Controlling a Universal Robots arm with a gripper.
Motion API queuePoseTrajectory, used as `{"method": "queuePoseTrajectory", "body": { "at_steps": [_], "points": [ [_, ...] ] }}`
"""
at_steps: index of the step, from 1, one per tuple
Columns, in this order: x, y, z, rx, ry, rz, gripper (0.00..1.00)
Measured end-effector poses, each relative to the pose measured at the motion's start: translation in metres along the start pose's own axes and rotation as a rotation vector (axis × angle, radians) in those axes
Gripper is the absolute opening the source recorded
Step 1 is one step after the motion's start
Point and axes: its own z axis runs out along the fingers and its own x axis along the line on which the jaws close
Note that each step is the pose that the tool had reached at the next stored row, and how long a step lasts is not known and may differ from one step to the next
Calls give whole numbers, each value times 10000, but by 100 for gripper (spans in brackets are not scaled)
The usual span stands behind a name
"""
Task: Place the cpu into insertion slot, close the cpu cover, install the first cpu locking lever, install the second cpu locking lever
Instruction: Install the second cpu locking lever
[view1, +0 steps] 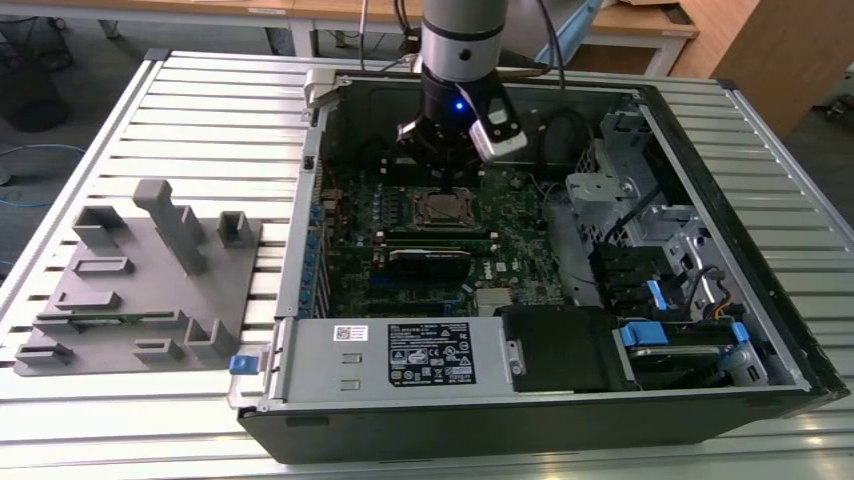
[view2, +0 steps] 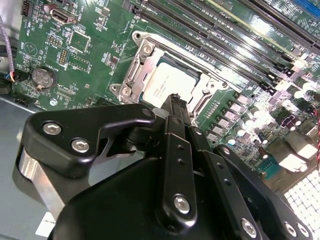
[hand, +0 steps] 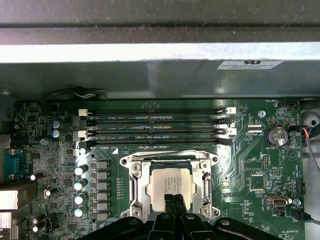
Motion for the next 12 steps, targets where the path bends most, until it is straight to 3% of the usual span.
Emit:
{"method": "queuePoseTrajectory", "body": {
  "at_steps": [12],
  "points": [
    [-1, 1, -20, 0, 0, 0, 11]
  ]
}}
